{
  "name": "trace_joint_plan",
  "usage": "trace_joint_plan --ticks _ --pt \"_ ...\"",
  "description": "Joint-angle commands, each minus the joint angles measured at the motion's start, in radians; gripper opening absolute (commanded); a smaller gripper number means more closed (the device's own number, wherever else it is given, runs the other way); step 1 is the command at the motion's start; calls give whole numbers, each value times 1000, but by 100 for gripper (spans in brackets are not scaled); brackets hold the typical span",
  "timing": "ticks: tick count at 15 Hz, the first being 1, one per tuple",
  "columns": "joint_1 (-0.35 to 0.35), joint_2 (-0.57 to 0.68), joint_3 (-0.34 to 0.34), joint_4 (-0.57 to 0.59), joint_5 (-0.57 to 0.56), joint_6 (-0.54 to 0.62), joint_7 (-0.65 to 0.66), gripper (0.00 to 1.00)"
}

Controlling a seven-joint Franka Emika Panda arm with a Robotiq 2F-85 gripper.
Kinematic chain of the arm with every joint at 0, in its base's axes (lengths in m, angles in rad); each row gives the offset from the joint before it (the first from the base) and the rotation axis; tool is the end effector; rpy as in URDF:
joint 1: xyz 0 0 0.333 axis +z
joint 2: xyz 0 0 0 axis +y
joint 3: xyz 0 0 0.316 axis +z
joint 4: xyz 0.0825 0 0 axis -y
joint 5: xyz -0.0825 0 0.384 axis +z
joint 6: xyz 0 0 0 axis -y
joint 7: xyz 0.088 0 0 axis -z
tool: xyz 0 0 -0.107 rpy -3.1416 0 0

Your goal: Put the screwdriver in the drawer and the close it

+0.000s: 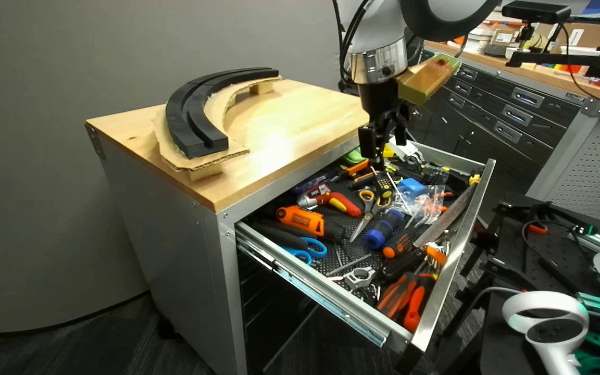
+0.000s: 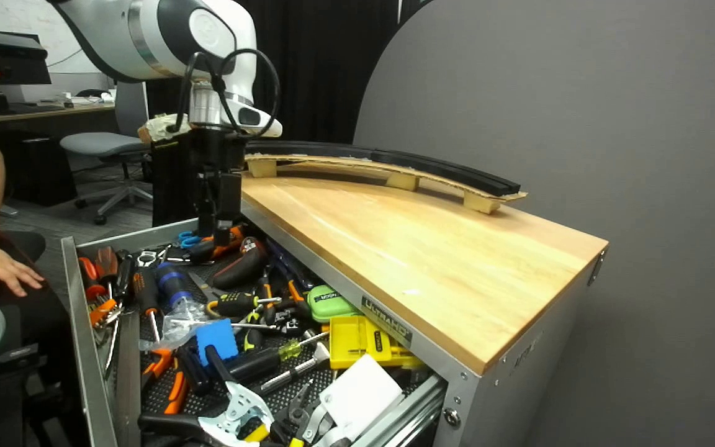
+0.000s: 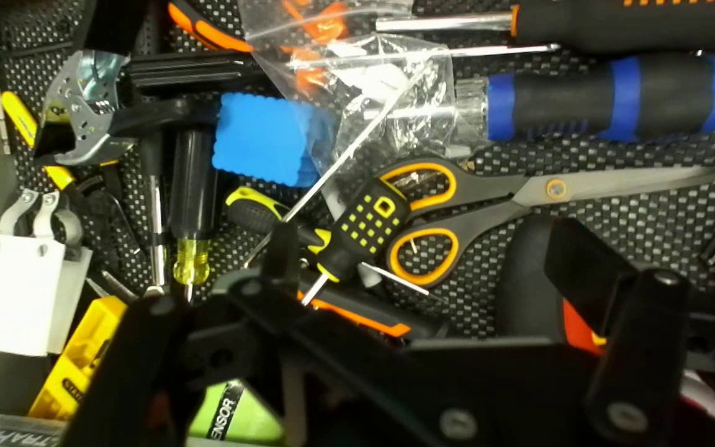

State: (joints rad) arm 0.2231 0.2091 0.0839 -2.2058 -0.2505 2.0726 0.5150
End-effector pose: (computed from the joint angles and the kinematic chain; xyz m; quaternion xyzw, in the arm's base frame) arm 0.4912 0.1426 0.2637 0.9815 -0.0236 -0.1185 0.1488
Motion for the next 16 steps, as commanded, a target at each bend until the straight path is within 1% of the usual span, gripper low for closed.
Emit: trace_joint_plan --ticks 1,2,3,4,6,8,10,11,13,15,16 --pt "-40 -88 3 -67 65 -73 -139 100" --pt "-41 -102 -6 -81 54 -109 -93 99" --pt "-38 -113 -20 -96 24 -75 41 100" --pt "-40 -44 -4 -41 33 -78 -47 100" --pt "-48 -68 -12 -63 32 -78 3 100" --pt "-49 -78 -12 -71 32 -78 18 100" --pt "-66 -108 -29 -96 33 -169 10 100" --pt "-83 -121 -42 -108 55 -240 11 100" --pt "-115 -151 -61 -146 81 -326 -6 100" --pt "-151 -156 -80 -180 98 -367 -42 100" --pt "-167 -154 -89 -205 108 -355 -50 100"
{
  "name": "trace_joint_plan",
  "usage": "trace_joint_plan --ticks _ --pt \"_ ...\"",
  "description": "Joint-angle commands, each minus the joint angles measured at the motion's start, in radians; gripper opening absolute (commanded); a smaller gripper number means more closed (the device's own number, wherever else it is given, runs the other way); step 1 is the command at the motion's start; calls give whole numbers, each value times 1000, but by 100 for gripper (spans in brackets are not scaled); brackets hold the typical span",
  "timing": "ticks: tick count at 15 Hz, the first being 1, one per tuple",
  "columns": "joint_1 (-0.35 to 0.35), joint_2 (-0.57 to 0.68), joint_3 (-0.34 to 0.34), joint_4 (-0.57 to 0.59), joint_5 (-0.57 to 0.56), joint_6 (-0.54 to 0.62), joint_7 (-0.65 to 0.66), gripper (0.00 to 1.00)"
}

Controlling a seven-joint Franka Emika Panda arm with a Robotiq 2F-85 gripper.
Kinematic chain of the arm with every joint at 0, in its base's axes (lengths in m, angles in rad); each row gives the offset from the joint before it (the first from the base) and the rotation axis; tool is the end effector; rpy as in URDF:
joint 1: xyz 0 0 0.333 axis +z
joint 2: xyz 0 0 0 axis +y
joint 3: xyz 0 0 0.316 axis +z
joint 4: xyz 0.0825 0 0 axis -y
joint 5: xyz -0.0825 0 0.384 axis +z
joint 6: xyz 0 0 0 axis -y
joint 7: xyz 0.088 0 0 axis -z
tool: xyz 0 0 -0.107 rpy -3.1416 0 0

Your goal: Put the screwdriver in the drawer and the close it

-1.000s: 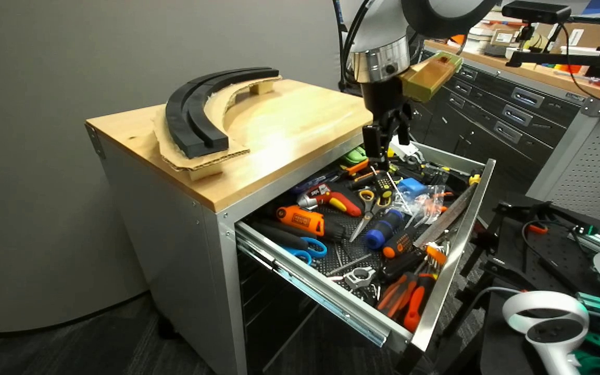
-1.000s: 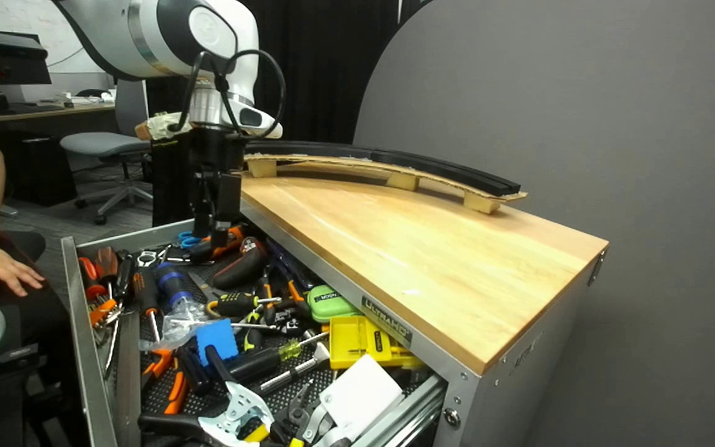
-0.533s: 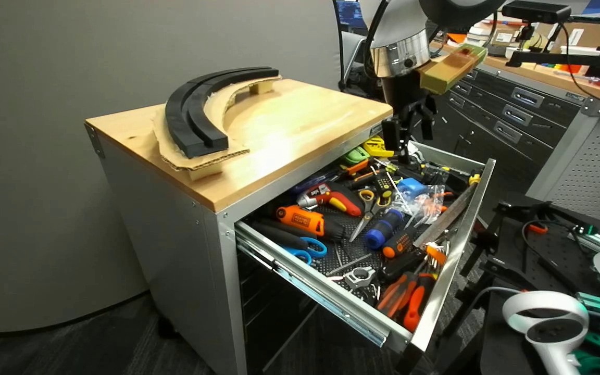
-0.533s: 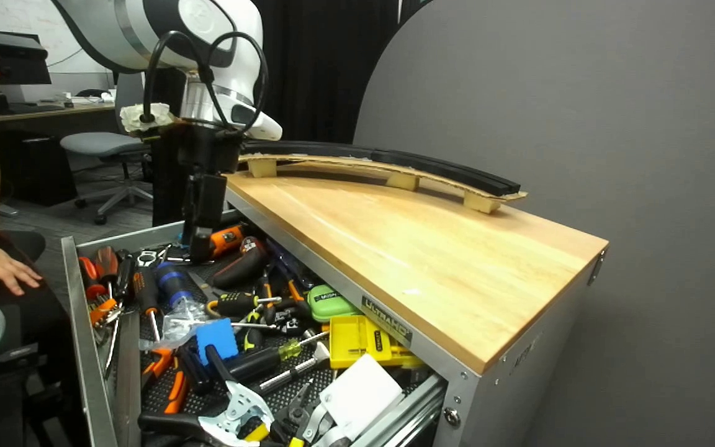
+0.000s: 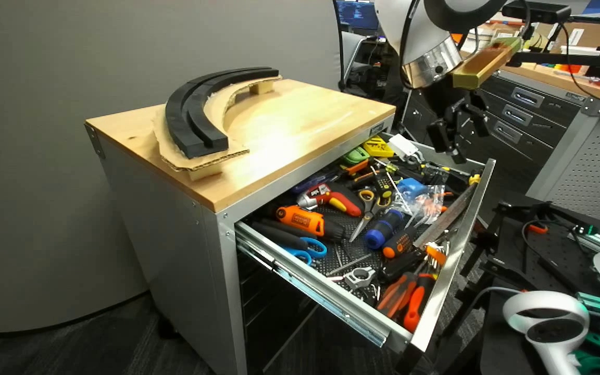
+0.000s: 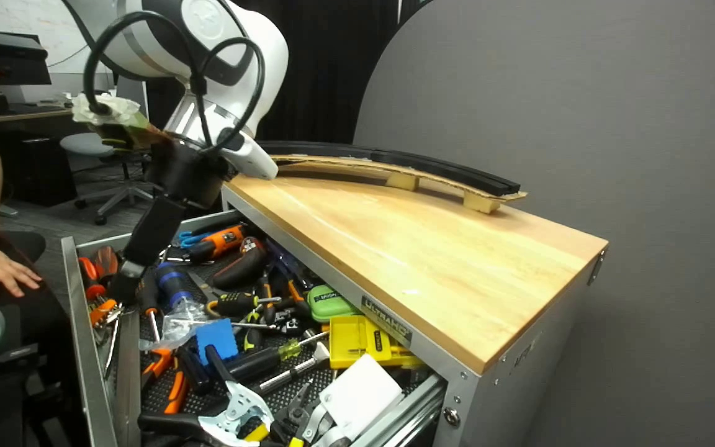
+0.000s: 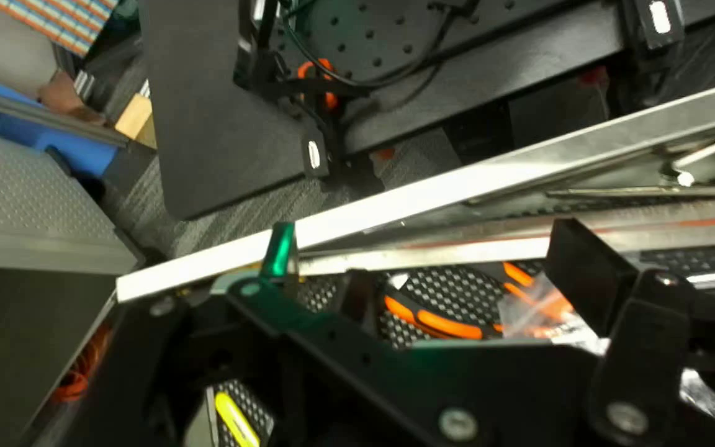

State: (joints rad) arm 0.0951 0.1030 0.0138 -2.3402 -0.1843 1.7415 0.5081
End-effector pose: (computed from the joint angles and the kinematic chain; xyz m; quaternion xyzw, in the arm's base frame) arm 0.4232 0.0297 0.2602 0.9257 -0.1403 -0.3020 0.1793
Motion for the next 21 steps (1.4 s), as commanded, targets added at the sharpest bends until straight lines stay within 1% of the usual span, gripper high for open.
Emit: trace_joint_plan --ticks 1,4,7,8,9,10,11,14,15,16,17,18,19,21 --pt "-53 -35 -25 -91 56 -14 -55 100" --pt "-81 -5 -37 -162 92 36 -78 100" --pt "-93 25 -39 -210 121 72 -107 100" --pt "-91 32 -37 -222 120 96 -102 75" --pt "-88 34 -34 -236 122 131 -110 73" --pt "-83 35 -31 -248 122 179 -97 66" --pt "-78 34 -30 -261 121 233 -76 56" --pt "-64 34 -28 -293 123 397 -28 34" --pt "-64 34 -27 -301 144 453 -18 27" --pt "-60 34 -26 -308 155 491 5 18" --pt "-60 33 -25 -307 183 514 16 12" --pt "-54 29 -23 -306 187 533 36 5" --pt "-50 32 -21 -302 193 565 59 0" --pt "-38 51 -16 -279 193 618 102 0"
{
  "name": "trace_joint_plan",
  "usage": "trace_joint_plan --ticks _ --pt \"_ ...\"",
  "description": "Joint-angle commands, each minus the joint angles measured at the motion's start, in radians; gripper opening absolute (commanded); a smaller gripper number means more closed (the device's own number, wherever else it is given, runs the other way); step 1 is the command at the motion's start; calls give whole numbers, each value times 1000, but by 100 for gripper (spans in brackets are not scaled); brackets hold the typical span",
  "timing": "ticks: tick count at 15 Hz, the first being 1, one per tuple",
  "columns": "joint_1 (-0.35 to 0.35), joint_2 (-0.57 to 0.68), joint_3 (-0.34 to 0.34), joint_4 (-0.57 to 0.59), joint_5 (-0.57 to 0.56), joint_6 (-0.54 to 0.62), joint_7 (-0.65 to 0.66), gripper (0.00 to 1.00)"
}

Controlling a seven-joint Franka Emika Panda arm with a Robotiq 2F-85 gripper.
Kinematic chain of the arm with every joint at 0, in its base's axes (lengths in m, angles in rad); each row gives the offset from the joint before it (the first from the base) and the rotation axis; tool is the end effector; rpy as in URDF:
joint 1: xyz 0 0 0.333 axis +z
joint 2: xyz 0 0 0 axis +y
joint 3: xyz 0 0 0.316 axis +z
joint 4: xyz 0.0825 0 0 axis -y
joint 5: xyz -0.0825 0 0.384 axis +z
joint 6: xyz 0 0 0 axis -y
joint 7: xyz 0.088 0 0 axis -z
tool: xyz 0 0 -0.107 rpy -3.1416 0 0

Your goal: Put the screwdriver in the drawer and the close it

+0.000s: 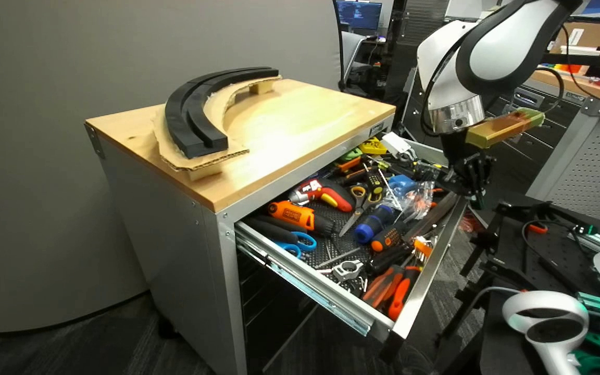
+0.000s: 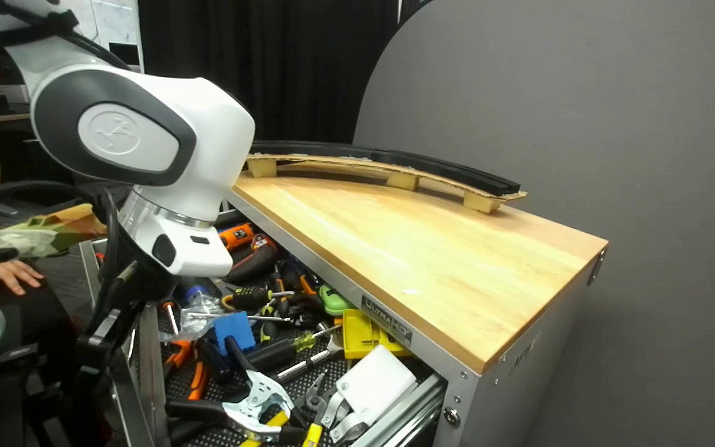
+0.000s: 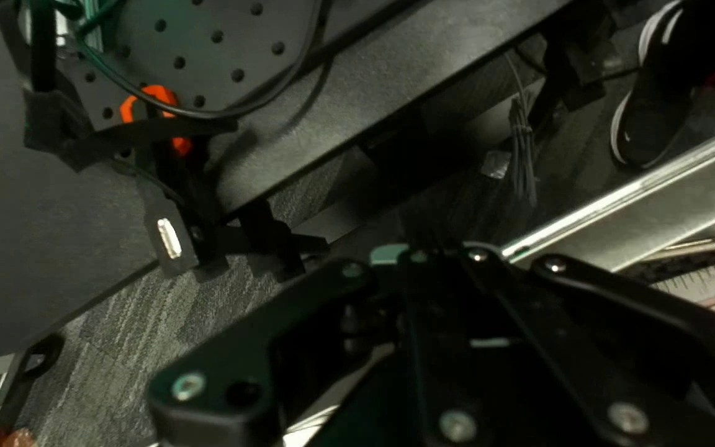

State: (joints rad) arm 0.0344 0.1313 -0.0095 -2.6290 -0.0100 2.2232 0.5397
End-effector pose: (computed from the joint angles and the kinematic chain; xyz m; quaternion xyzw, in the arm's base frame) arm 0.3634 0.0086 0.1728 0.9334 -0.2417 -0.2538 0.0774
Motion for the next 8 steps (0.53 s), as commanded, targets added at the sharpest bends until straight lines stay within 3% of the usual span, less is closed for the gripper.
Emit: trace_joint_plan --ticks 1,8 --pt "26 31 9 23 15 154 90 0" --pt "63 139 6 155 -85 285 188 0"
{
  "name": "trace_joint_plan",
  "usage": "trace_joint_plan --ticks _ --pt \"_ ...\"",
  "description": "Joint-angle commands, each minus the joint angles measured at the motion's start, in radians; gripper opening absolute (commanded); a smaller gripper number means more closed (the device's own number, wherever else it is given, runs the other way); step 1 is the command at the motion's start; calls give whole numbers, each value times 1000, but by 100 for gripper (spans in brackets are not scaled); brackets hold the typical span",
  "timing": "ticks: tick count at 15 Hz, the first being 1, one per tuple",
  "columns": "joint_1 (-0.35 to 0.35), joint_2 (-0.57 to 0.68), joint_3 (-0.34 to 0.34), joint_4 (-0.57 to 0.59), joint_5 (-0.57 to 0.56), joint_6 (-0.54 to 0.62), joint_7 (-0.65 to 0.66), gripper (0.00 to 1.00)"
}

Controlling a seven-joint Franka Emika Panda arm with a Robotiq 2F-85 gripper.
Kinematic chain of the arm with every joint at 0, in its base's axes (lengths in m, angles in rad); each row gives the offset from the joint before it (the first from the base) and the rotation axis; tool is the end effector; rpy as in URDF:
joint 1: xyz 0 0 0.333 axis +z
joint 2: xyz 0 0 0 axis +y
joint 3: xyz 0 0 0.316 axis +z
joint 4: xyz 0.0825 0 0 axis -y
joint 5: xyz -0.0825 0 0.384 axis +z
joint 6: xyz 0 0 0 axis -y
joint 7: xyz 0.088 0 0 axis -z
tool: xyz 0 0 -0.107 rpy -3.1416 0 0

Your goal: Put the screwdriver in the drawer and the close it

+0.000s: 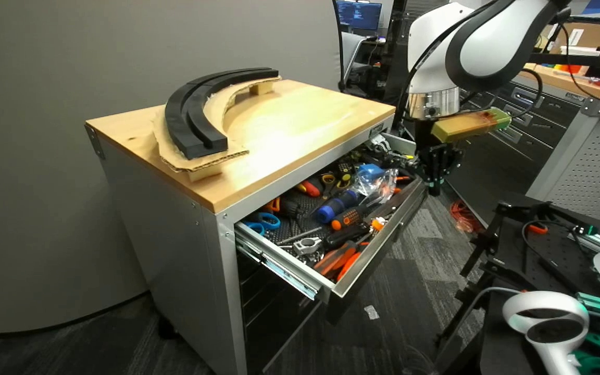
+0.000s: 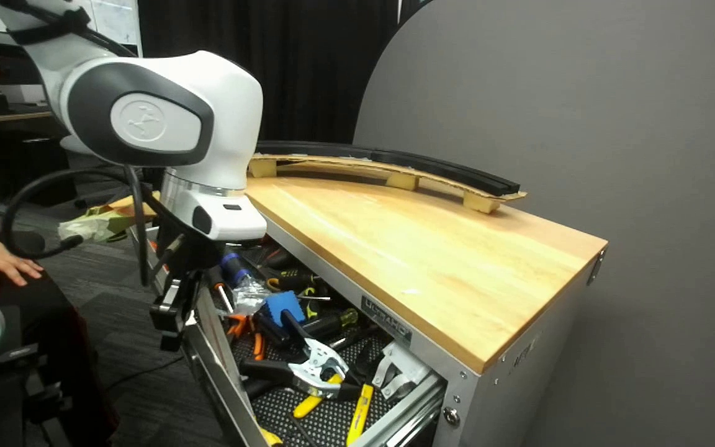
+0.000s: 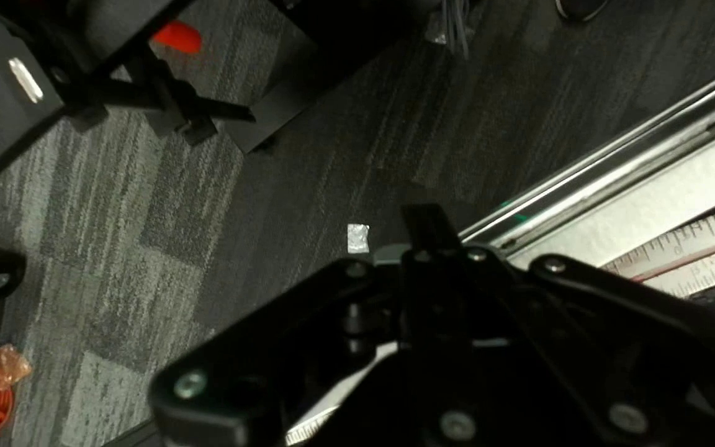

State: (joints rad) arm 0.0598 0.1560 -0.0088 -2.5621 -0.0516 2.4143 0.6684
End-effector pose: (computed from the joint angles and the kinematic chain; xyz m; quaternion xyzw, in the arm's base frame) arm 0.4151 0.0208 0.1878 0.9480 -0.2796 -0.1364 0.0670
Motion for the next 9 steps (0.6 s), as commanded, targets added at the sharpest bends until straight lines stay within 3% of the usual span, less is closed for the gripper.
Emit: trace_joint_plan --ticks 1,9 --pt "45 134 2 115 -73 102 74 0" --pt "163 279 -47 272 -295 191 218 0"
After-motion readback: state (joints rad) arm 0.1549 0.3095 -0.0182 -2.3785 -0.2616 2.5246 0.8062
